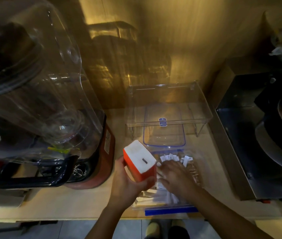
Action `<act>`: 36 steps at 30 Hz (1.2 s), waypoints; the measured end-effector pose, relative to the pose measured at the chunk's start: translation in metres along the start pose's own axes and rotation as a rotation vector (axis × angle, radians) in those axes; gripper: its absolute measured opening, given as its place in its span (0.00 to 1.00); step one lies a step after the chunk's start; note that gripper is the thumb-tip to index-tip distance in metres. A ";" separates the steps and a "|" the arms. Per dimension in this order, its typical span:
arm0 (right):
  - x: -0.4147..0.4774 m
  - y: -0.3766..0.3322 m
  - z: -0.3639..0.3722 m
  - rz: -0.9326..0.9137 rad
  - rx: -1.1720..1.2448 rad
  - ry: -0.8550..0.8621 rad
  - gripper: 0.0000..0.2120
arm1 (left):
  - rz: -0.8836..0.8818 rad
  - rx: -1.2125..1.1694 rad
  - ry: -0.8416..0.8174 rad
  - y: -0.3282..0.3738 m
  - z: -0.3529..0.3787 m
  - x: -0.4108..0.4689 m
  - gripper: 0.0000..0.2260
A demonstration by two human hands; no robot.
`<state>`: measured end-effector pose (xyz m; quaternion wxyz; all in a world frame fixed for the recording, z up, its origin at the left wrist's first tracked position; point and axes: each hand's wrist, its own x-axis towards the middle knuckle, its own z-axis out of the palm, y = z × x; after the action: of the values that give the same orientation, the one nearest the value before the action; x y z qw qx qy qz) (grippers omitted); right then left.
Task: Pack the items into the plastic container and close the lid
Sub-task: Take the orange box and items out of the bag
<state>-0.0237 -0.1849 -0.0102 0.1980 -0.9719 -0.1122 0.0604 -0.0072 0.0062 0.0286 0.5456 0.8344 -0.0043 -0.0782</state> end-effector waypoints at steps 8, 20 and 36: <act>0.036 -0.015 0.019 0.090 -0.065 -0.210 0.24 | -0.089 -0.061 0.032 0.008 0.002 -0.002 0.44; 0.011 0.002 0.004 -0.052 0.094 -0.453 0.12 | -0.081 -0.088 0.035 0.000 0.002 -0.004 0.39; 0.017 0.007 0.011 0.458 0.621 -0.012 0.29 | -0.043 -0.128 0.096 0.012 0.006 0.008 0.40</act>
<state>-0.0073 -0.1827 -0.0243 0.4635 -0.8653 0.1300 0.1397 0.0004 -0.0046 0.0361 0.5955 0.8006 0.0448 -0.0500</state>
